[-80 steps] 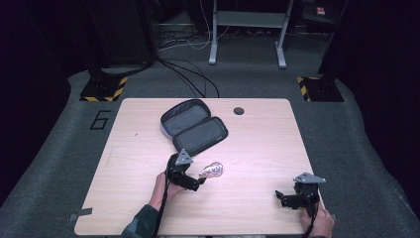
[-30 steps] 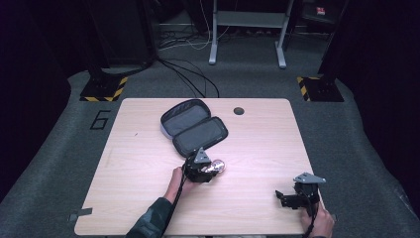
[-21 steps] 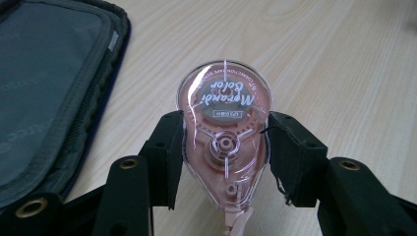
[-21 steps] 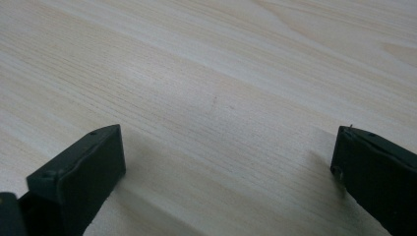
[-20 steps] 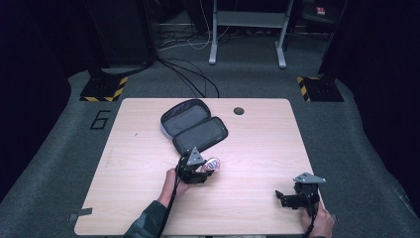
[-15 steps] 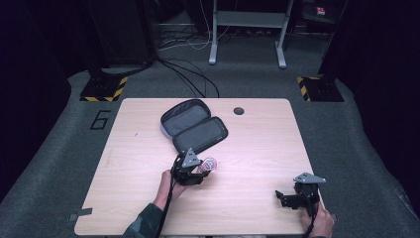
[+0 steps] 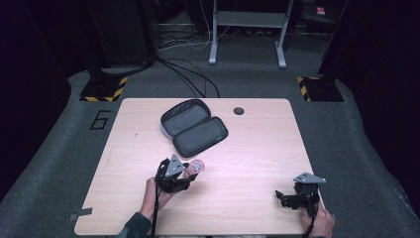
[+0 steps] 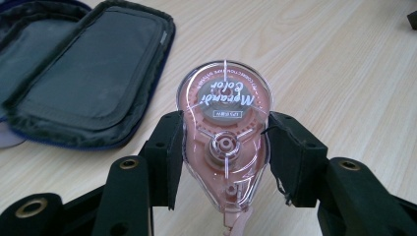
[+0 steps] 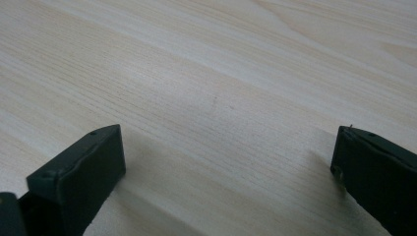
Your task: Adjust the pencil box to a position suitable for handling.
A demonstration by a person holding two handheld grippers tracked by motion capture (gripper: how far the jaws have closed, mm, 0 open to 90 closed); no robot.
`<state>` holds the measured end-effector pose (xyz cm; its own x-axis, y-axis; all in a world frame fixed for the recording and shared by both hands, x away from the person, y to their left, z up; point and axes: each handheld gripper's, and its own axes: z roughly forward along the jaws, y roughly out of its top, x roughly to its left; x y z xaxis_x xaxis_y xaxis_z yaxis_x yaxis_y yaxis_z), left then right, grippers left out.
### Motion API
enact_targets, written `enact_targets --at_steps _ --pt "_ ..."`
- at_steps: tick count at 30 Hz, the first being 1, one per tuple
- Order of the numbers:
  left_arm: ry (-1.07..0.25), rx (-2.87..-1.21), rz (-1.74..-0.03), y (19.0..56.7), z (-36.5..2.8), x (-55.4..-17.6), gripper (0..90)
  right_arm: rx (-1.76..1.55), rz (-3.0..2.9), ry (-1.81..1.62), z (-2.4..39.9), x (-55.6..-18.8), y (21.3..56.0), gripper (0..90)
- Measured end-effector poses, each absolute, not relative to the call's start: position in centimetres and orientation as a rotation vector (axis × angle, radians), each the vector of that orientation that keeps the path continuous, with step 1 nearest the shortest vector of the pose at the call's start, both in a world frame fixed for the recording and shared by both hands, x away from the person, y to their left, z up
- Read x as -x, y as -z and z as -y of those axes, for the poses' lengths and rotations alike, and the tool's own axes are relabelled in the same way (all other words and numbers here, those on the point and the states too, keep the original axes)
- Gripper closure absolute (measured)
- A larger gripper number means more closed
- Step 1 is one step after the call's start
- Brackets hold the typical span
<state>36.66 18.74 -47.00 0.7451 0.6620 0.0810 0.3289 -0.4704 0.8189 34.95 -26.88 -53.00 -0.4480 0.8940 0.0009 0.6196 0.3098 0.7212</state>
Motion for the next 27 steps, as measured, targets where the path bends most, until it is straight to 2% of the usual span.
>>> enact_targets --at_steps 9,27 --pt "-0.57 -2.066 -0.814 47.5 -22.1 -34.7 49.8 -1.348 -2.181 -0.93 26.9 -34.9 53.0 0.0" --pt "-0.645 -1.97 -1.057 49.5 -29.9 -31.8 49.8 -1.349 -2.181 -0.93 26.9 -34.9 53.0 0.0"
